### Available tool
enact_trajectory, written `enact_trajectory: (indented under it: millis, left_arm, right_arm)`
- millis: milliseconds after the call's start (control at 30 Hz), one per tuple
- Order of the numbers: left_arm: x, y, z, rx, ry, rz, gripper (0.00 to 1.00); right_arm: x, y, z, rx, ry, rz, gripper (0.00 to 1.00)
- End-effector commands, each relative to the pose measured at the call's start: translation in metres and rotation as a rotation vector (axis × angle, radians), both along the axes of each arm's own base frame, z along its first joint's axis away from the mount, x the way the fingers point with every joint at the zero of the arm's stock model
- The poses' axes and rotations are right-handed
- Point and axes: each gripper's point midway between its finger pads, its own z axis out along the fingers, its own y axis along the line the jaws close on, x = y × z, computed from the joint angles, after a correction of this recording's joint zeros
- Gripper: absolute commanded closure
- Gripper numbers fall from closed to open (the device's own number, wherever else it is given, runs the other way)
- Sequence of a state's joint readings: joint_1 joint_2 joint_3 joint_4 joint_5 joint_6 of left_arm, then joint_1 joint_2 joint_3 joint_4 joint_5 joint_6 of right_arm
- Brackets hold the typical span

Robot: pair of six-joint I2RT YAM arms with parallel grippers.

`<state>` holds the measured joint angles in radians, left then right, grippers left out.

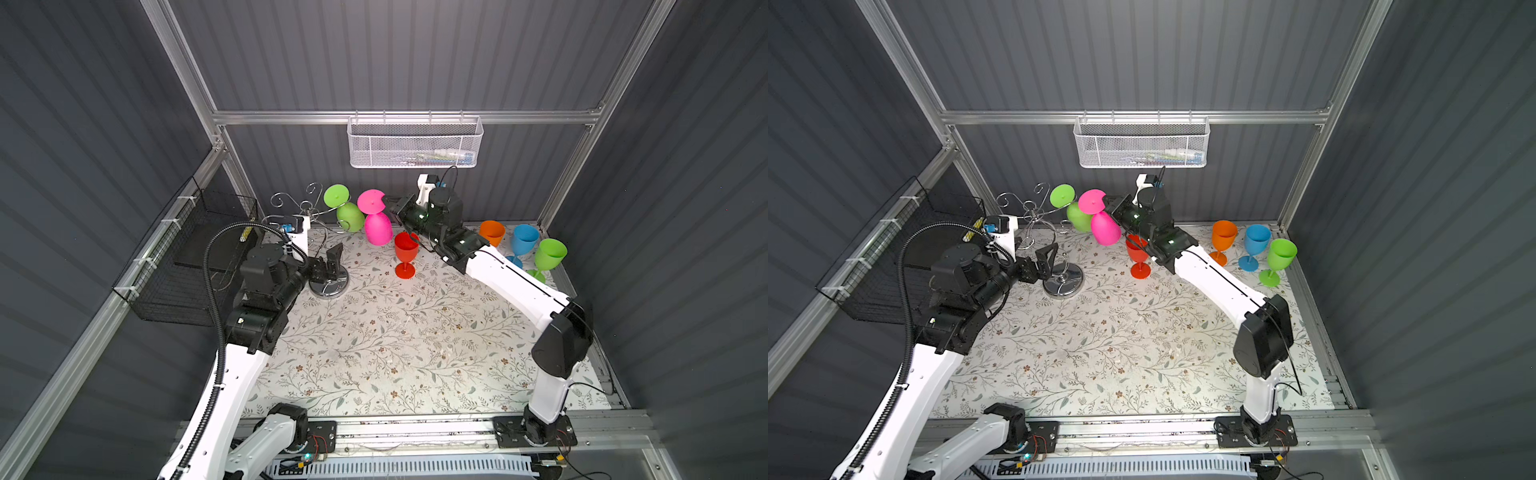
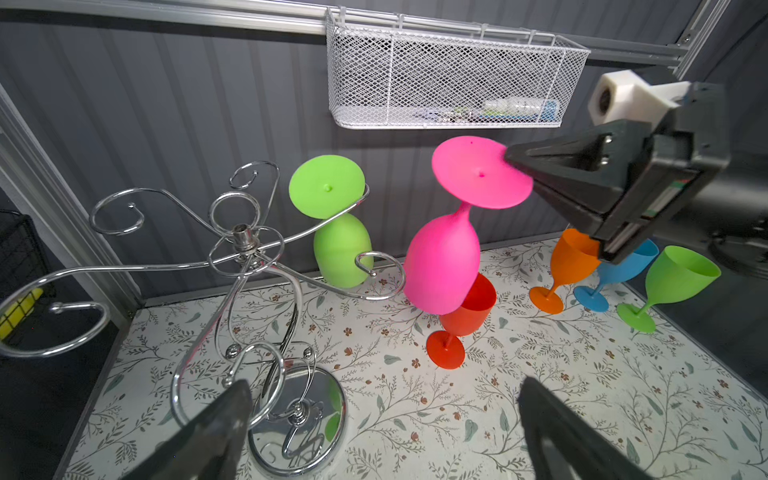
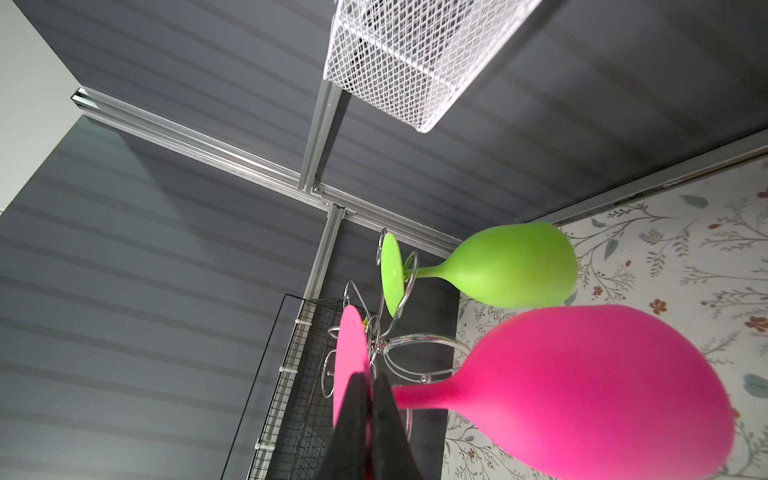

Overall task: Take the wine glass off the wine glass rack
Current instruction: 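Lift the pink glass off the rack hook with the right gripper, then carry the pink glass toward the left gripper near the robot with the right gripper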

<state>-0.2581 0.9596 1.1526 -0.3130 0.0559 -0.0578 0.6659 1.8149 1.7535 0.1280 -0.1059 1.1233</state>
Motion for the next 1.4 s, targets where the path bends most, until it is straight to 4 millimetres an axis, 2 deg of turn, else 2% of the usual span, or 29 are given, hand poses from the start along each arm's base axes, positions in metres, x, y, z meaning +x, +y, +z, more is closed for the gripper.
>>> enact_trajectory:
  millis: [0, 167, 200, 367, 467, 633, 733, 867, 1000, 1067, 1233, 1367]
  left_arm:
    - [0.002, -0.007, 0.000, -0.057, 0.015, -0.034, 0.00]
    - [0.003, -0.006, 0.008, -0.114, 0.029, -0.015, 0.00]
    - [0.002, -0.005, 0.011, -0.126, 0.030, -0.008, 0.00]
    - [-0.011, 0.010, 0.009, -0.204, 0.124, 0.087, 0.00]
    - [-0.031, 0.021, 0.000, -0.267, 0.210, 0.155, 0.00]
    - [-0.069, 0.036, -0.036, -0.358, 0.405, 0.261, 0.01]
    - [-0.097, 0.044, -0.064, -0.404, 0.540, 0.330, 0.01]
    - [-0.124, 0.045, -0.103, -0.482, 0.683, 0.385, 0.04]
    - [-0.135, 0.032, -0.148, -0.509, 0.875, 0.397, 0.05]
    - [-0.137, 0.031, -0.163, -0.531, 0.919, 0.423, 0.05]
    - [-0.140, 0.025, -0.184, -0.591, 0.991, 0.449, 0.06]
    - [-0.146, 0.028, -0.201, -0.592, 1.096, 0.538, 0.06]
  right_arm:
    - [-0.015, -0.018, 0.021, -0.001, -0.083, -0.020, 1.00]
    - [-0.046, -0.043, 0.018, -0.085, -0.142, -0.019, 1.00]
    - [-0.054, -0.049, 0.023, -0.095, -0.167, -0.016, 1.00]
    - [-0.093, -0.068, 0.015, -0.165, -0.235, 0.006, 1.00]
    - [-0.123, -0.066, 0.018, -0.244, -0.312, 0.057, 1.00]
    - [-0.167, -0.056, -0.001, -0.396, -0.446, 0.127, 1.00]
    - [-0.192, -0.045, -0.016, -0.470, -0.549, 0.166, 1.00]
    - [-0.227, -0.012, -0.046, -0.599, -0.710, 0.267, 1.00]
    - [-0.255, 0.019, -0.078, -0.651, -0.851, 0.373, 1.00]
    - [-0.264, 0.033, -0.096, -0.687, -0.904, 0.405, 1.00]
    - [-0.272, 0.059, -0.142, -0.809, -1.041, 0.453, 1.00]
    - [-0.278, 0.069, -0.171, -0.823, -1.157, 0.464, 1.00]
